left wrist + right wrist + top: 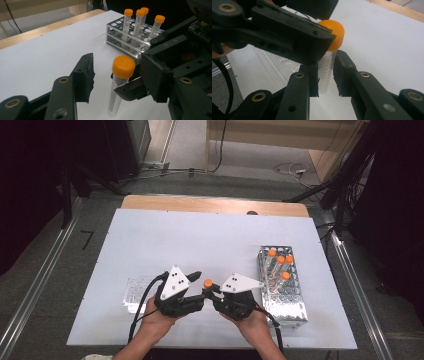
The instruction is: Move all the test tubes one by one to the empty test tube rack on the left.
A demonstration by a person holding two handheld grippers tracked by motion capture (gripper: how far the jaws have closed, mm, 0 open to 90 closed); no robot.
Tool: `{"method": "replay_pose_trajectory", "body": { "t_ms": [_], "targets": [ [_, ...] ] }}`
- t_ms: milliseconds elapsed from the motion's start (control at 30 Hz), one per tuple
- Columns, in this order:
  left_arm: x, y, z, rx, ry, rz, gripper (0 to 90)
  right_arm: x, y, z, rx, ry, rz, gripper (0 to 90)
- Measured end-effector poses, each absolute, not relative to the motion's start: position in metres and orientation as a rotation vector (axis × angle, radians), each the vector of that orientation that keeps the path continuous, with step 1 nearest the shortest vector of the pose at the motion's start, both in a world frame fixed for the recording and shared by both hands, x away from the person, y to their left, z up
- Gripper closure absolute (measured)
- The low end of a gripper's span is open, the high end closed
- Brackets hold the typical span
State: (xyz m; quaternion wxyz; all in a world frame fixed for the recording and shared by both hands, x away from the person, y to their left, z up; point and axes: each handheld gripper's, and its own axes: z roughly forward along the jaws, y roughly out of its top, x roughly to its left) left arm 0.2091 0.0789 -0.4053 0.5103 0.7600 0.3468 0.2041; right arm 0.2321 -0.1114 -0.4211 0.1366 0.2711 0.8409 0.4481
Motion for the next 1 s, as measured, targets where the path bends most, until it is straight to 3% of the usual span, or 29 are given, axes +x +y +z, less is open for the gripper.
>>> {"method": "replay_pose_trajectory", "body": {
  "t_ms": [433, 967, 1000],
  "targets": [
    [0.2088, 0.0785, -0.4082, 1.832, 0.811, 0.467, 68.1, 0.2323, -0.1097, -0.4217, 0.785, 2.441, 1.294, 72.3],
    [0.2112, 0.0823, -0.4087, 1.824, 0.818, 0.435, 70.7, 0.2328, -0.1093, -0.4224, 0.783, 2.444, 1.298, 71.4],
    [0.2114, 0.0830, -0.4080, 1.819, 0.821, 0.429, 70.7, 0.2330, -0.1106, -0.4216, 0.780, 2.445, 1.321, 67.5]
  ]
}}
